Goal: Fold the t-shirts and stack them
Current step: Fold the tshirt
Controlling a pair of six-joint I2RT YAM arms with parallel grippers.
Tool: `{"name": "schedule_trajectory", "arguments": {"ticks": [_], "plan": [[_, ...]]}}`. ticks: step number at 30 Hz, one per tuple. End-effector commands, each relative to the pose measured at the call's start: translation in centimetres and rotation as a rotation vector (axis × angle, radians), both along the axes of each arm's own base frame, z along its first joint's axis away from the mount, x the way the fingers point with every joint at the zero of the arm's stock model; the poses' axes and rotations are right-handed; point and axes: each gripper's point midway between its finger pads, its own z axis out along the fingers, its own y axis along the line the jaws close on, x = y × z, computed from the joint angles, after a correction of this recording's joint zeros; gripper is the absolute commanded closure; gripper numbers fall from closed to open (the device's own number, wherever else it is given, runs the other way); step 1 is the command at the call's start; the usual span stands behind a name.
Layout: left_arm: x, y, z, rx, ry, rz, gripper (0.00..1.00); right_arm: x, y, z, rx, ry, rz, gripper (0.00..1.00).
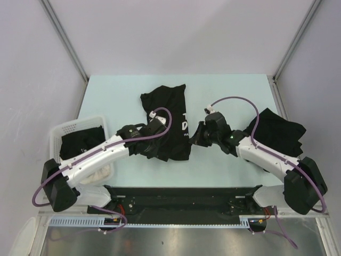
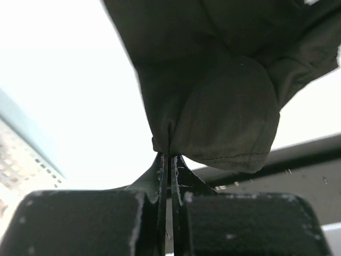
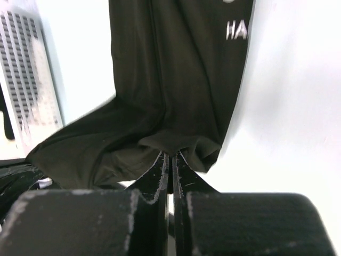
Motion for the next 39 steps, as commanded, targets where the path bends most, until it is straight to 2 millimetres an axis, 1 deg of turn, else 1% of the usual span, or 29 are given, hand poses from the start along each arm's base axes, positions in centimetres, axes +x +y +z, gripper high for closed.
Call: {"name": "schedule_trajectory", "arguments": {"ticks": [1, 2, 3, 5, 7, 8, 9, 10, 11, 13, 14, 17, 19, 20, 21, 22, 23, 24, 25, 26, 27, 28, 30, 31, 33, 36, 37, 38, 39], "plan": [[3.3, 0.8, 1.0, 0.003, -0.071, 0.052, 1.00, 2.7, 0.5, 2.2, 0.016, -0.058, 0.059, 1.00], [3.8, 0.7, 0.8, 0.002, -0.070, 0.056, 1.00, 3.4, 0.1, 2.2, 0.009, -0.066, 0.057, 1.00], [4.3, 1.1, 0.6, 0.004, -0.068, 0.073, 1.00, 3.9, 0.3, 2.9, 0.021, -0.077, 0.068, 1.00], [5.1, 0.9, 0.4, -0.005, -0.066, 0.077, 1.00, 5.1, -0.1, 2.4, 0.011, -0.067, 0.061, 1.00], [6.0, 0.9, 0.5, -0.007, -0.070, 0.092, 1.00, 5.9, 0.1, 3.0, 0.024, -0.082, 0.081, 1.00], [6.4, 0.7, 0.2, -0.003, -0.068, 0.086, 1.00, 6.3, 0.1, 2.3, 0.016, -0.067, 0.083, 1.00], [6.9, 0.7, 0.1, 0.002, -0.067, 0.093, 1.00, 6.8, 0.0, 2.4, 0.024, -0.071, 0.091, 1.00], [7.4, 0.5, 0.4, -0.001, -0.075, 0.097, 1.00, 7.3, 0.1, 2.6, 0.029, -0.075, 0.093, 1.00], [8.0, 0.4, 0.0, 0.010, -0.068, 0.095, 1.00, 7.7, 0.1, 2.0, 0.024, -0.061, 0.095, 1.00], [9.0, 0.1, -0.3, 0.022, -0.065, 0.099, 1.00, 8.5, 0.0, 2.1, 0.032, -0.067, 0.102, 1.00], [9.6, 0.1, -0.3, 0.024, -0.072, 0.101, 1.00, 8.8, 0.0, 1.5, 0.028, -0.055, 0.103, 1.00], [11.0, -0.3, -1.0, 0.033, -0.063, 0.109, 1.00, 9.8, -0.1, 1.7, 0.041, -0.068, 0.112, 1.00], [11.9, -0.5, -1.3, 0.043, -0.058, 0.117, 1.00, 10.7, -0.4, 1.4, 0.033, -0.069, 0.117, 1.00], [12.4, -0.3, -1.3, 0.044, -0.057, 0.124, 1.00, 11.1, -0.3, 1.9, 0.039, -0.081, 0.120, 1.00], [12.7, -0.2, -1.5, 0.051, -0.056, 0.131, 1.00, 11.6, -0.4, 1.5, 0.036, -0.078, 0.122, 1.00], [13.2, -0.3, -1.5, 0.055, -0.058, 0.134, 1.00, 12.2, -0.8, 1.5, 0.034, -0.080, 0.113, 1.00], [13.7, 0.1, -1.5, 0.056, -0.060, 0.149, 1.00, 12.5, -0.9, 1.5, 0.032, -0.085, 0.119, 1.00], [14.0, 0.2, -1.5, 0.056, -0.061, 0.155, 1.00, 13.2, -0.9, 2.1, 0.035, -0.100, 0.118, 1.00], [14.6, 0.3, -1.5, 0.059, -0.066, 0.164, 1.00, 13.8, -1.3, 1.6, 0.033, -0.093, 0.112, 1.00], [15.1, 0.7, -1.6, 0.060, -0.064, 0.179, 1.00, 14.1, -1.3, 1.6, 0.037, -0.093, 0.121, 1.00], [15.5, 0.9, -1.5, 0.060, -0.067, 0.185, 1.00, 14.7, -1.2, 2.1, 0.043, -0.105, 0.122, 1.00], [15.9, 1.0, -1.6, 0.064, -0.066, 0.190, 1.00, 15.2, -1.3, 1.5, 0.040, -0.093, 0.121, 1.00], [16.8, 1.7, -1.5, 0.067, -0.066, 0.213, 1.00, 15.9, -1.4, 1.3, 0.043, -0.090, 0.127, 1.00], [17.3, 1.8, -1.5, 0.069, -0.070, 0.213, 1.00, 16.5, -1.3, 1.1, 0.045, -0.085, 0.128, 1.00], [18.2, 2.1, -1.5, 0.071, -0.070, 0.226, 1.00, 16.9, -1.2, 0.8, 0.050, -0.076, 0.137, 1.00], [18.8, 2.8, -1.7, 0.088, -0.061, 0.237, 1.00, 17.8, -0.9, 0.1, 0.051, -0.066, 0.149, 1.00], [19.1, 2.8, -1.9, 0.093, -0.054, 0.240, 1.00, 18.2, -0.6, 0.5, 0.058, -0.078, 0.155, 1.00], [19.3, 3.1, -1.9, 0.095, -0.056, 0.247, 1.00, 18.3, -0.5, -0.2, 0.056, -0.062, 0.161, 1.00], [19.4, 3.1, -2.1, 0.095, -0.051, 0.245, 1.00, 18.5, -0.4, -0.4, 0.056, -0.060, 0.166, 1.00]]}}
